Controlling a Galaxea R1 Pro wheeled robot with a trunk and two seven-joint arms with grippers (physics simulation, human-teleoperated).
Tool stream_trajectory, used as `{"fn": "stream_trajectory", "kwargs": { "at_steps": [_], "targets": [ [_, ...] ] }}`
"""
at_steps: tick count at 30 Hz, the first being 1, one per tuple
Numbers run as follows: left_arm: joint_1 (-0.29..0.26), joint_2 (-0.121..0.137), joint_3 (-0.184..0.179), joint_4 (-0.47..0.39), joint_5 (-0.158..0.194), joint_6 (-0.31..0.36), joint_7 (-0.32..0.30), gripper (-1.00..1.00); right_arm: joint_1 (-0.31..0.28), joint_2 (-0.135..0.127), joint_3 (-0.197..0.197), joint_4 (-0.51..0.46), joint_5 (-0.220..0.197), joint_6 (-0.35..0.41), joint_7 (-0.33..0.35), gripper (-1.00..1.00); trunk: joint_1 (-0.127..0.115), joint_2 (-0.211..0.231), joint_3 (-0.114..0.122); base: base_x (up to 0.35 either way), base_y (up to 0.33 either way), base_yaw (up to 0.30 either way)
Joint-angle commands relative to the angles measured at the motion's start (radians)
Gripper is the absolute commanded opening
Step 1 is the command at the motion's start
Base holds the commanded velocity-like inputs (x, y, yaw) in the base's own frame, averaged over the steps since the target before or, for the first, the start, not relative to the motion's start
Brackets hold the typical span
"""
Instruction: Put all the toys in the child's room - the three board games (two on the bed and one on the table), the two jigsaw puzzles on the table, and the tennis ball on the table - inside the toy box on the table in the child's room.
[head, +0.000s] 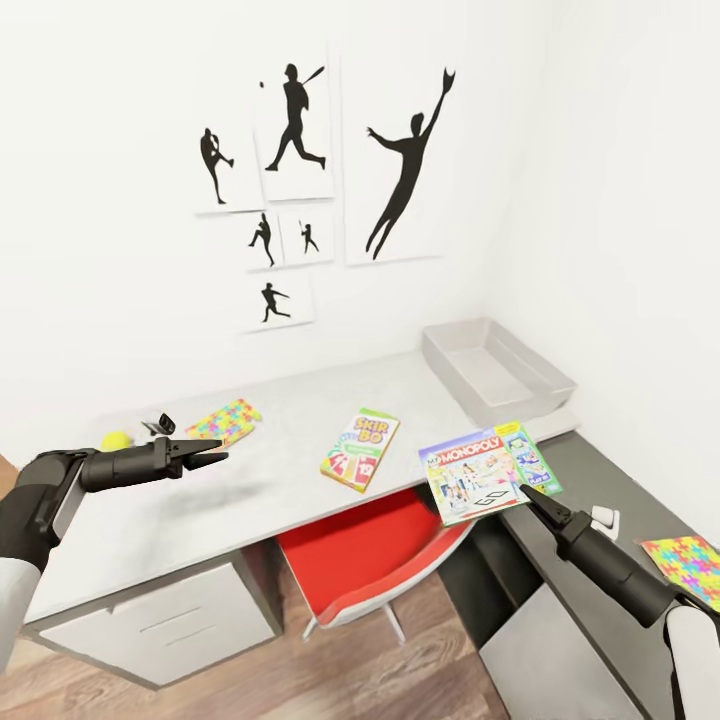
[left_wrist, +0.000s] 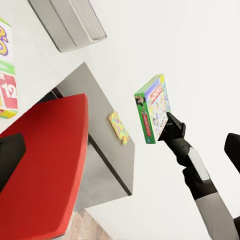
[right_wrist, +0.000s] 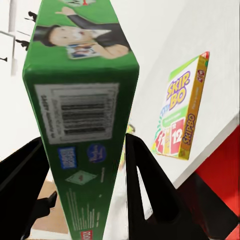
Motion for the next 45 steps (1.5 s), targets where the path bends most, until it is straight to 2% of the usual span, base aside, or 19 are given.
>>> {"fn": "stream_trajectory", "kwargs": {
  "at_steps": [1,24,35,45],
  "targets": [
    [0.0,0.001,0.0,0.0,0.0,0.01,-0.004,1.0,-0.001,0.0,-0.002,0.0,0.001,0.005,0.006,-1.0,0.001,-0.002,-0.003,0.131,0.005,-0.245],
    [0.0,0.001,0.0,0.0,0.0,0.009,-0.004,1.0,-0.001,0.0,-0.002,0.001,0.003,0.001,0.008,-1.0,0.001,-0.002,-0.02,0.171,0.038,-0.246],
    [0.0,0.001,0.0,0.0,0.0,0.003,-0.004,1.0,-0.001,0.0,-0.002,0.0,0.003,0.001,0.008,-1.0,0.001,-0.002,-0.028,0.027,0.002,-0.243],
    [0.0,0.0,0.0,0.0,0.0,0.003,-0.004,1.0,-0.002,0.002,-0.002,0.0,0.003,-0.001,0.008,-1.0,0.001,-0.002,-0.029,0.0,0.099,-0.036]
  ]
}}
